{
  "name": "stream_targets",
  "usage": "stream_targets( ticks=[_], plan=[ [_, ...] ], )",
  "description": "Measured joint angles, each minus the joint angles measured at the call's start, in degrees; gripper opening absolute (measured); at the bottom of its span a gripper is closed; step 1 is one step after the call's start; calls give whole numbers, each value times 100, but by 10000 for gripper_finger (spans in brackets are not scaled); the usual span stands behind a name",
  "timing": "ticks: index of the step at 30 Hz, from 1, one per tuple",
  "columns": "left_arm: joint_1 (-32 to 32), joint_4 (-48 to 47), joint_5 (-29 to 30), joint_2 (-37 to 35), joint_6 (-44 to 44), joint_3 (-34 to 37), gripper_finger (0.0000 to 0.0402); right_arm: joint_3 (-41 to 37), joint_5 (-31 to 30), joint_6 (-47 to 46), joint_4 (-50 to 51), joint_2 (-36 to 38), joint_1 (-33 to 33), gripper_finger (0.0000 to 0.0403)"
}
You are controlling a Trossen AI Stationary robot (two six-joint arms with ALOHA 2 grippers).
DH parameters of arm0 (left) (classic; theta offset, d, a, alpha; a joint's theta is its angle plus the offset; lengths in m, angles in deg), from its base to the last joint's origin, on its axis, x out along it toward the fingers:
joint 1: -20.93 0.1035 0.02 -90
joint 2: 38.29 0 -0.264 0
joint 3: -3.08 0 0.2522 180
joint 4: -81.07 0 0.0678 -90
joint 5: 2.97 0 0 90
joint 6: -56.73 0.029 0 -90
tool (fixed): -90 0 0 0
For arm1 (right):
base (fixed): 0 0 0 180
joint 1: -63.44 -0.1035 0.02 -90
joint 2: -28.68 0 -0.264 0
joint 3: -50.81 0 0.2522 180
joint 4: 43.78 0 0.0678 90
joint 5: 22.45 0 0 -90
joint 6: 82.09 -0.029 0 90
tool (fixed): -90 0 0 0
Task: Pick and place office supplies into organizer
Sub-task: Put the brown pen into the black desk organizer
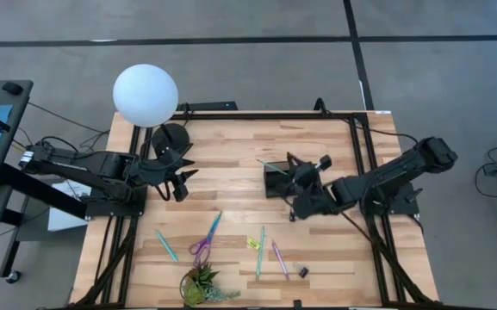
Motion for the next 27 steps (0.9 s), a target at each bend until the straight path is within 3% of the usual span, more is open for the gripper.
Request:
stream_targets(
  ticks=[3, 8, 14, 22, 27],
  plan=[
    [0, 0, 3, 0, 11, 0, 128, -2, 74, 346, -266, -4, 433, 36],
    [0, -75, 3, 0, 22, 0, 128, -11, 1041, 810, -802, -239, 925, 21],
    [0, -134, 5, 0, 48, 0, 128, -1, 1443, 863, -1101, -837, 1094, 37],
    [0, -273, 5, 0, 153, 0, 128, -2, 2245, 838, -1131, -1456, 1057, 30],
    [0, -267, 5, 0, 152, 0, 128, -2, 2323, 834, -1150, -1519, 1008, 61]
  ],
)
